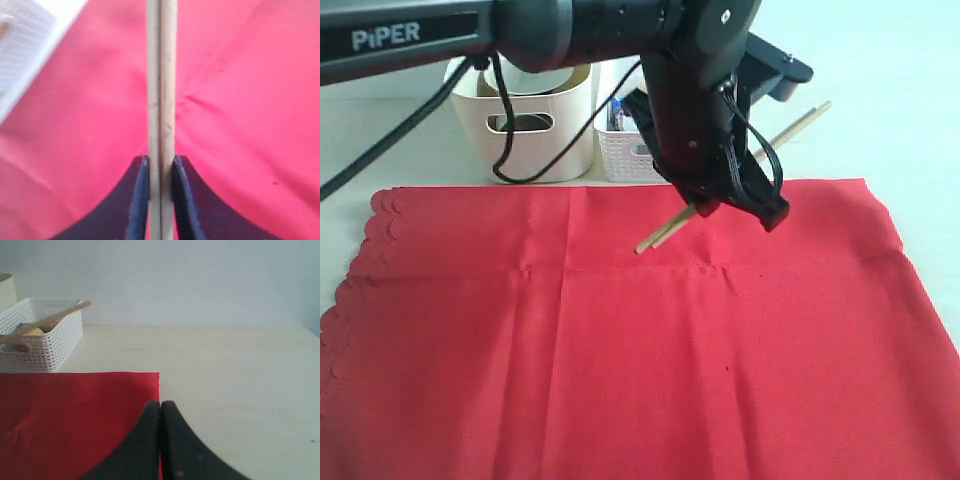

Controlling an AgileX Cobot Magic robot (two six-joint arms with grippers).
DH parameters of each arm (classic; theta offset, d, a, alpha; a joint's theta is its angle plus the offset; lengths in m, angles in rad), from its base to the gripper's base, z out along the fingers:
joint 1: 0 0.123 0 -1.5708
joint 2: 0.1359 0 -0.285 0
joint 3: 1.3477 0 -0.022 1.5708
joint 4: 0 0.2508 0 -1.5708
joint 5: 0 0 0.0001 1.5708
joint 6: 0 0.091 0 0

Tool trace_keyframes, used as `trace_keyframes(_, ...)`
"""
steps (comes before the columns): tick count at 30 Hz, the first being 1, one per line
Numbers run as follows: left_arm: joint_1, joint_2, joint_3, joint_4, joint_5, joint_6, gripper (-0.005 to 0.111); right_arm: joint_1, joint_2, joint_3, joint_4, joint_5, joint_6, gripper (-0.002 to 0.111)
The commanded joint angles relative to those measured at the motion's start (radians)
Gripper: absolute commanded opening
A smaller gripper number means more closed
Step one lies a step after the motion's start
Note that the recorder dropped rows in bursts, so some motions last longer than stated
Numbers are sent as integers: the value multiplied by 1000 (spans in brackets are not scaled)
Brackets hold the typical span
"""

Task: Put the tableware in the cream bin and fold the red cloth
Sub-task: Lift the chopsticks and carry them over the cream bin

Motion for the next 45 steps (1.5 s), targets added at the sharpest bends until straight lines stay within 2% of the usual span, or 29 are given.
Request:
trace_keyframes(1,0,-65,-2,130,32,2,0,-4,-6,5,0,-13,0,0)
trace_keyframes(6,27,-120,-2,194,55,2,0,-4,-6,5,0,-13,0,0)
trace_keyframes(12,108,-187,-2,194,63,2,0,-4,-6,5,0,-13,0,0)
trace_keyframes(17,199,-232,-2,194,54,2,0,-4,-6,5,0,-13,0,0)
trace_keyframes(27,407,-274,-2,181,-46,-29,0,-4,-6,5,0,-13,0,0)
trace_keyframes(36,565,-273,-2,-3,-203,-32,0,-4,-6,5,0,-13,0,0)
trace_keyframes(41,626,-250,-2,-101,-295,-32,0,-4,-6,5,0,-13,0,0)
trace_keyframes(45,646,-204,-2,-130,-375,-32,0,-4,-6,5,0,-13,0,0)
